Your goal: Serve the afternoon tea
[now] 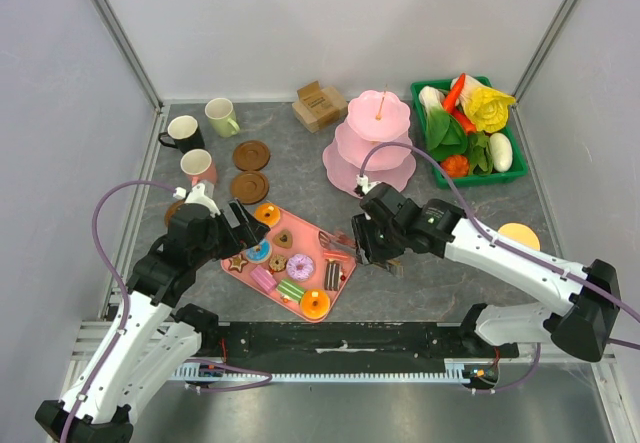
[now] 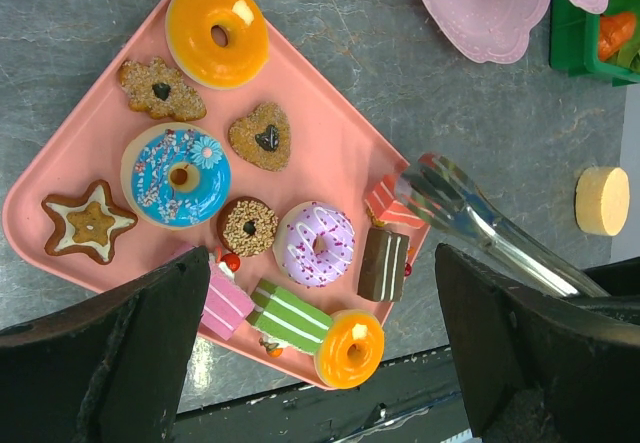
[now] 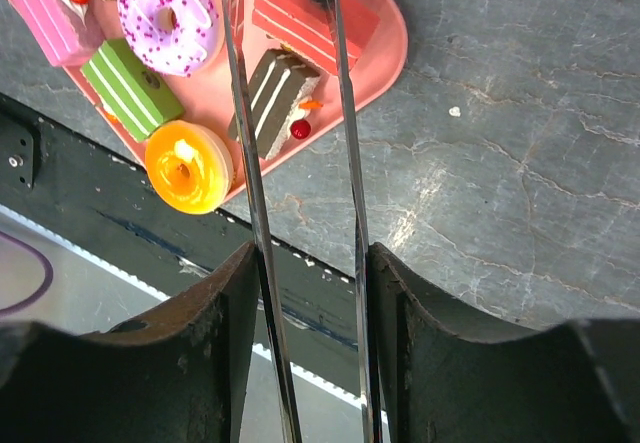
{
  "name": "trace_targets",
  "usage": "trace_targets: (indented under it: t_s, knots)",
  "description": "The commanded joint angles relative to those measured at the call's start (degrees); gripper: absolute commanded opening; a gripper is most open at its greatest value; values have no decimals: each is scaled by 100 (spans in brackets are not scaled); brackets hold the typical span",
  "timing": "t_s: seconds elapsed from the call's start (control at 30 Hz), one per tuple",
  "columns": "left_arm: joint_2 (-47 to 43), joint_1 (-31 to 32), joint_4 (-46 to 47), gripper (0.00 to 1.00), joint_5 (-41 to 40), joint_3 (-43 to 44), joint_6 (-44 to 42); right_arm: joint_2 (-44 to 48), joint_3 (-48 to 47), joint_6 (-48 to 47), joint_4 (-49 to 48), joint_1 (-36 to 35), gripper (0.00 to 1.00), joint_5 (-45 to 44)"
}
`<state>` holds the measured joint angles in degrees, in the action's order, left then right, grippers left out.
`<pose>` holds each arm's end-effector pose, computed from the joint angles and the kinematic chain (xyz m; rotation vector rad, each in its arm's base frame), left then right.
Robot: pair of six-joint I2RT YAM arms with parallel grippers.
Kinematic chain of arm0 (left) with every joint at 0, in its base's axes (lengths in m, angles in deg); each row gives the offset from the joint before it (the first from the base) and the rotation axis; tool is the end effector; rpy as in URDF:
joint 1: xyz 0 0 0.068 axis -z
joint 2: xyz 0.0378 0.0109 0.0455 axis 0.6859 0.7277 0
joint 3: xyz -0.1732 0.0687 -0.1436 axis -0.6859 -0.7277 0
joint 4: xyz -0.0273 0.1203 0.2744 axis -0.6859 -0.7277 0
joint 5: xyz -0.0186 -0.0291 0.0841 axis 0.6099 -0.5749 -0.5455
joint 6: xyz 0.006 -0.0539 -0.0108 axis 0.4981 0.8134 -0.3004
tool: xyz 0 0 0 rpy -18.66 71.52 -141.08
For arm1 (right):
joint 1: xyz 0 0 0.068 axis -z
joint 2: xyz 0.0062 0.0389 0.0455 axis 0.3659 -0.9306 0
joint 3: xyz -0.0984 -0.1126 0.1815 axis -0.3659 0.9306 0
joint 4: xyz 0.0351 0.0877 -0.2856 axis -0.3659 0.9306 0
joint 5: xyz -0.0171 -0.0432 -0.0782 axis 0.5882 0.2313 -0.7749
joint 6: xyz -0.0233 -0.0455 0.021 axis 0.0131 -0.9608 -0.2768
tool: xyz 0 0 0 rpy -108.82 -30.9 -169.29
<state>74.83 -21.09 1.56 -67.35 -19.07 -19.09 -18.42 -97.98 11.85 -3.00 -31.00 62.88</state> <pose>0.1919 -0.0796 0.2619 -0.3755 2.2362 -0.6508 0.1851 0.2396 0.2447 -0.4385 2.6423 0.4988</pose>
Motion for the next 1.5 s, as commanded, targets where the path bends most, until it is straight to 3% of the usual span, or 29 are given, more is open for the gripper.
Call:
trace_targets:
  t_s: [0.0, 0.43, 0.93, 1.27, 1.47]
  knots:
    - [-9, -7, 173, 99, 72, -26, -12, 42, -256, -175, 82, -132, 53, -17]
    - [-123, -7, 129, 99, 107, -26, -38, -195, -248, -781, 117, -316, 49, -114]
    - [-53, 2, 156, 99, 151, -70, -12, 15, -546, -650, -14, -413, 48, -694]
    - [-61, -16, 173, 99, 187, -96, -29, 271, -573, -702, -393, -413, 50, 262]
    - [-114, -7, 147, 99, 230, -114, -56, 288, -564, -614, 10, -422, 52, -192]
